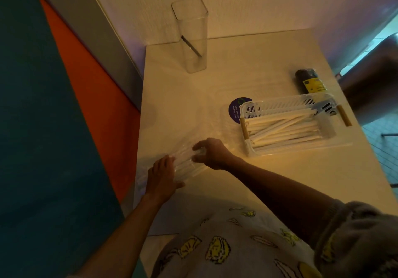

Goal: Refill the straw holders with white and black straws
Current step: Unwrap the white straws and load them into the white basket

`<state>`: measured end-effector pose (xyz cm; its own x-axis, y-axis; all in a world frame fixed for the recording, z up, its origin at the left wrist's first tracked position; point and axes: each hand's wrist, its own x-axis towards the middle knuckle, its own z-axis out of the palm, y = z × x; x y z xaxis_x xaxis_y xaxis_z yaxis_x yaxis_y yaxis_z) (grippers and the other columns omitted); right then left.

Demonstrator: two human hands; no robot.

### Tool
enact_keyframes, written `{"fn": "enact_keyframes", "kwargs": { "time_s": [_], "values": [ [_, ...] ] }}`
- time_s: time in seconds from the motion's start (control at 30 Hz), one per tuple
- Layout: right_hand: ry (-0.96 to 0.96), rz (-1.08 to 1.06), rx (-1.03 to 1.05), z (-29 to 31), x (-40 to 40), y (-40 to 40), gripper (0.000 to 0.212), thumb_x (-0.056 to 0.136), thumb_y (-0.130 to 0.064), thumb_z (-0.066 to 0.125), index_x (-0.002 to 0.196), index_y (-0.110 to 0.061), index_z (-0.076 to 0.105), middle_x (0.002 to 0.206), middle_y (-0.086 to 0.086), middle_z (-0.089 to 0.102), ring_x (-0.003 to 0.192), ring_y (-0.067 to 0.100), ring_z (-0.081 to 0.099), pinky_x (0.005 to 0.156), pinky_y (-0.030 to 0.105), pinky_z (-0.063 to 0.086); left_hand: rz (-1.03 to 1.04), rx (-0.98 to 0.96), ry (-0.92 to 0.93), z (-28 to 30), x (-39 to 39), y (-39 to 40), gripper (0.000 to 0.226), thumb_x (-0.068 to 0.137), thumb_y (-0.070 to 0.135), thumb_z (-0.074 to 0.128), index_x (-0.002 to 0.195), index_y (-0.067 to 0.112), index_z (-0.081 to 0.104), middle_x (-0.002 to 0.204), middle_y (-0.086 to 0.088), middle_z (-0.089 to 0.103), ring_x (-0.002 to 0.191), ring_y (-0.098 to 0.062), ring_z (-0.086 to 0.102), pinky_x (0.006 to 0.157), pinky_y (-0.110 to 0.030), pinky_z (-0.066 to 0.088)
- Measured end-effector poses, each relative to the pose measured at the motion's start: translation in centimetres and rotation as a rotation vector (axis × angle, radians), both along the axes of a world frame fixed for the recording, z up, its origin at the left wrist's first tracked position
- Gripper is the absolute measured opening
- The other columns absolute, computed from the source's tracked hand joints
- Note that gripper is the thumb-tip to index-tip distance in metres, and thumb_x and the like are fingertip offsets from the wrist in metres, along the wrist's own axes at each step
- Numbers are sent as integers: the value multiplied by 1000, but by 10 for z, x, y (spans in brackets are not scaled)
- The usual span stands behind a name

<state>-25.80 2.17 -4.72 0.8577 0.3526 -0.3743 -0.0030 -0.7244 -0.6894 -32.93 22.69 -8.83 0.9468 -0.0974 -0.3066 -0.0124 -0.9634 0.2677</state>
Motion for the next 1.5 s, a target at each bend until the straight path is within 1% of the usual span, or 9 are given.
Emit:
{"fn": "enact_keyframes", "kwargs": {
  "time_s": [0.17,0.33,0.5,0.67,0.87,1.07,1.3,1.37,1.5],
  "values": [
    [-8,-8,46,-1,5,-6,30,87,-30,73,112,-13,70,119,4,65,94,6,55,73,13,40,3,-24,-14,2,0,0,89,69,52,77,140,18,36,142,-5,41,129,-27,40,101,-43,39],
    [-27,-27,114,-2,7,-17,25,87,-29,72,109,-16,72,112,0,67,89,4,60,77,19,52,16,-78,-14,3,1,5,87,68,51,78,138,19,38,140,-4,44,128,-26,44,101,-44,42],
    [10,-129,197,-7,6,-22,26,85,-32,75,106,-18,72,103,-1,67,69,13,68,57,20,57,24,-68,-31,4,-1,6,84,70,50,78,137,19,39,141,-3,45,128,-25,42,102,-42,39],
    [91,-262,242,-10,4,-19,36,87,-42,70,112,-16,69,108,0,66,77,11,68,60,18,55,42,-48,-28,4,-2,5,78,74,47,76,138,23,39,142,0,43,129,-25,41,100,-41,36],
    [127,-174,173,-12,4,-17,30,85,-38,72,110,-21,70,115,1,60,94,12,62,69,21,53,47,-48,-25,2,-3,4,74,79,46,72,140,22,38,144,-1,42,130,-25,39,101,-42,36],
    [164,-188,280,-12,5,-19,23,86,-31,73,103,-16,74,105,1,66,90,15,67,79,34,61,40,-68,-36,2,-3,5,69,83,43,70,140,20,39,142,-4,44,129,-27,41,100,-43,38],
    [137,-147,273,-7,7,-19,17,89,-27,70,102,-17,75,106,-2,68,94,12,65,85,33,59,43,-75,-18,3,-2,5,67,82,43,71,138,22,40,141,-2,45,129,-25,42,99,-42,38],
    [110,-158,248,-5,9,-18,17,89,-27,70,101,-17,75,106,-1,68,94,12,64,84,31,58,44,-97,-25,4,-1,6,66,81,44,71,136,22,42,139,-2,47,126,-25,44,97,-41,39],
    [112,-228,294,6,18,-23,15,86,-23,73,98,-13,74,101,2,69,83,13,69,67,21,58,65,-130,-37,9,2,3,63,82,43,70,134,18,45,135,-4,50,123,-27,47,94,-40,39]
  ]
}}
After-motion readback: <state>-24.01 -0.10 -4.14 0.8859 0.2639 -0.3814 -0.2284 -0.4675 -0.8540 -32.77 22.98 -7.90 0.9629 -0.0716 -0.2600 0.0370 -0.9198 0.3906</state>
